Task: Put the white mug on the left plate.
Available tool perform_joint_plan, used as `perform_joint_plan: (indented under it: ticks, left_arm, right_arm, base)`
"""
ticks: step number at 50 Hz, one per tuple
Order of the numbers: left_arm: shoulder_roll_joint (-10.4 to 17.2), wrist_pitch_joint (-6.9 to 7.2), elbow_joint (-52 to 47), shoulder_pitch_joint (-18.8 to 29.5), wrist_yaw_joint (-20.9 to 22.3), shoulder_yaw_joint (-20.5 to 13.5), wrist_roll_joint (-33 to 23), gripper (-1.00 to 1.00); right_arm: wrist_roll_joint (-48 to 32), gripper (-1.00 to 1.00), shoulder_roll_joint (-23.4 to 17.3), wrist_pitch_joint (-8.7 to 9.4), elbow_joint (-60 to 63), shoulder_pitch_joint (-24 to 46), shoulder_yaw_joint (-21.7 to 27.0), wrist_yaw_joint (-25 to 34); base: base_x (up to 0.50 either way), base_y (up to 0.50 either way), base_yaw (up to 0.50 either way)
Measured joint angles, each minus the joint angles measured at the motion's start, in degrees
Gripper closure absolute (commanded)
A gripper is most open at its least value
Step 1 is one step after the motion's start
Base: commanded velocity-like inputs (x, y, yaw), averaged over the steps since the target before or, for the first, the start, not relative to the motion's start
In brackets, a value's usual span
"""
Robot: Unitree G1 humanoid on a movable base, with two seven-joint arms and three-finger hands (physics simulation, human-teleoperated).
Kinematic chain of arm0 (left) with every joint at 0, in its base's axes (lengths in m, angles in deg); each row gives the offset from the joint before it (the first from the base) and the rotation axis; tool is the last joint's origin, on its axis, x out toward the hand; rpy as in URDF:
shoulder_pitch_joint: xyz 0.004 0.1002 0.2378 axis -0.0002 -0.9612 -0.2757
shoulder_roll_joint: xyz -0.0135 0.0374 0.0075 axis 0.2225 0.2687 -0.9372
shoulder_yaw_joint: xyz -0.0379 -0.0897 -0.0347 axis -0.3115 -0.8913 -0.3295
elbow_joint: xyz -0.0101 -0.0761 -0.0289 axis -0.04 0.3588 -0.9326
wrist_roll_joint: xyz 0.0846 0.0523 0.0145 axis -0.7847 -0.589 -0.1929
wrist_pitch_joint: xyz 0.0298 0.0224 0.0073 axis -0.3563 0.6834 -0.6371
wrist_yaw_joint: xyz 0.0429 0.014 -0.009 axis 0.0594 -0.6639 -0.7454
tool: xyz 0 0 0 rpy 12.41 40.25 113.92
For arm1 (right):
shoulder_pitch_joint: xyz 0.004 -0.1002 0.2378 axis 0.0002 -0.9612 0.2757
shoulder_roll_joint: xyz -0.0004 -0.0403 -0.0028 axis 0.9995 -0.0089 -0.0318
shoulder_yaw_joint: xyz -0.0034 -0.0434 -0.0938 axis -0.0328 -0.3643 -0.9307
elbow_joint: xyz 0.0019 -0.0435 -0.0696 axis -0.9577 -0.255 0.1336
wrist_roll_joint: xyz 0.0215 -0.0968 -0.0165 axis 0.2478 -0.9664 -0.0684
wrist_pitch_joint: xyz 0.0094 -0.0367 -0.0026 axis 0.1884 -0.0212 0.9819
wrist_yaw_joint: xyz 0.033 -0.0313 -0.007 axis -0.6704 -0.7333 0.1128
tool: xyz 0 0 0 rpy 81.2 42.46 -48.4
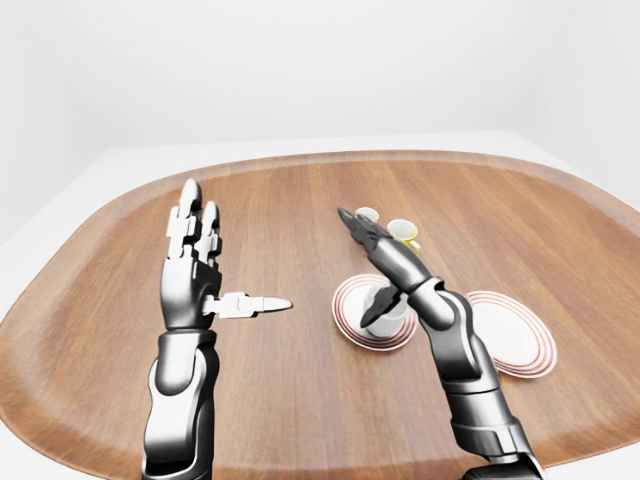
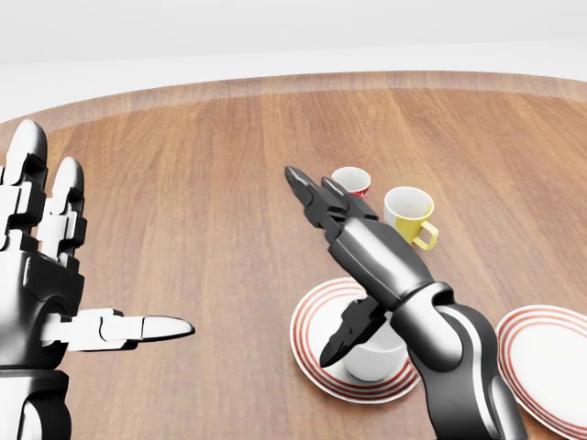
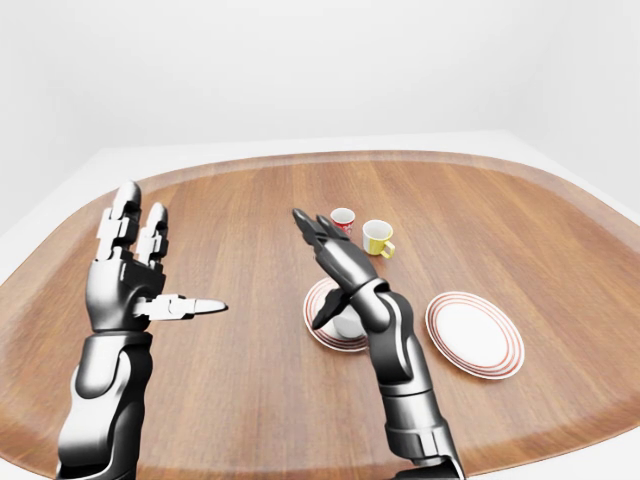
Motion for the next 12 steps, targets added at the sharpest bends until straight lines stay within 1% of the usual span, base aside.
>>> perform_joint_plan:
  ticks: [6,7,8,12]
  left_arm:
    - [0.0,0.00,-0.3,0.0,0.0,0.0,0.0,-0.98]
    - [0.0,0.00,-0.4,0.0,0.0,0.0,0.0,-0.99]
    - [0.0,0.00,-0.4,0.0,0.0,0.0,0.0,-0.98]
    - [0.0,0.00,-0.6,0.0,0.0,0.0,0.0,-0.99]
  right_arm:
    - [4.5,-1.00,0.1,0.09,1.1,-3.4,1.2,-3.2]
    - [5.9,-1.00,0.4,0.63,1.5,-4.0,1.6,-3.8]
    - [7.6,-1.00,0.7,1.57,2.0,-4.5,1.9,-4.4]
    - [16.3,-1.00,1.6,6.91,5.0,-7.0,3.4,-6.0]
  base:
    - [0.00,0.00,0.00]
    - [0.00,0.00,0.00]
    - [0.00,0.00,0.00]
    - [0.00,0.00,0.00]
